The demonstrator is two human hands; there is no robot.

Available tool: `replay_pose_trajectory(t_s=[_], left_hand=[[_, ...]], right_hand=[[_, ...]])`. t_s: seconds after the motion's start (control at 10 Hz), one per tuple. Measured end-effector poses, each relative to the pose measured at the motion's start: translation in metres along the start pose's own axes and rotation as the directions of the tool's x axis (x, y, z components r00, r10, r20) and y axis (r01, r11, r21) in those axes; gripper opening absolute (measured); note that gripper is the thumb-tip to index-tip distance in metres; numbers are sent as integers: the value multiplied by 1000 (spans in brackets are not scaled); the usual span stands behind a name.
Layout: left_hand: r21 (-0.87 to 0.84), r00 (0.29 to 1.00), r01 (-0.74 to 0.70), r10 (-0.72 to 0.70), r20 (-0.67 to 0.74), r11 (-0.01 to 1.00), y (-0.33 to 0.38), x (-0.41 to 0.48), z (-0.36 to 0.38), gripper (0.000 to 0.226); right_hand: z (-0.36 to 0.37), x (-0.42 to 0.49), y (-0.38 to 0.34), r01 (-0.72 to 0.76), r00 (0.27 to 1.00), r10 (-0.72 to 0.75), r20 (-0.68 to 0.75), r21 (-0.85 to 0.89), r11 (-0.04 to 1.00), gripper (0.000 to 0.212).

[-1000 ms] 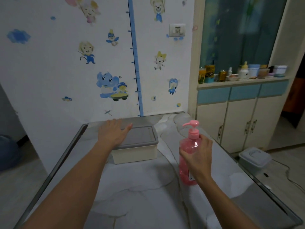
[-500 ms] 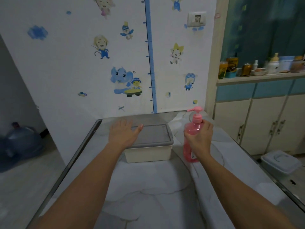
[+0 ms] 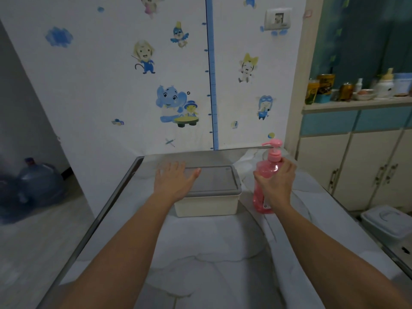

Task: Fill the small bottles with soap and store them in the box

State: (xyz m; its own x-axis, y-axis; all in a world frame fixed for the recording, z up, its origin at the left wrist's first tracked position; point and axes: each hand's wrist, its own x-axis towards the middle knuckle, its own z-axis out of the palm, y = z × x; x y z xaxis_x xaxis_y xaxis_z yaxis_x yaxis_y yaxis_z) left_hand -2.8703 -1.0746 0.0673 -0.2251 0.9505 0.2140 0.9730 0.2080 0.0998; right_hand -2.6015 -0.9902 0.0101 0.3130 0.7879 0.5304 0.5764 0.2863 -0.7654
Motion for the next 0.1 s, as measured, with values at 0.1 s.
replay_pose_trajectory(t_s=[0.1], left_hand=[[10,1000,-6,6,-21,1000,3,1,-4,82]], right_hand=[[-7,3,-5,-56,998,56,27,-23,998,96]])
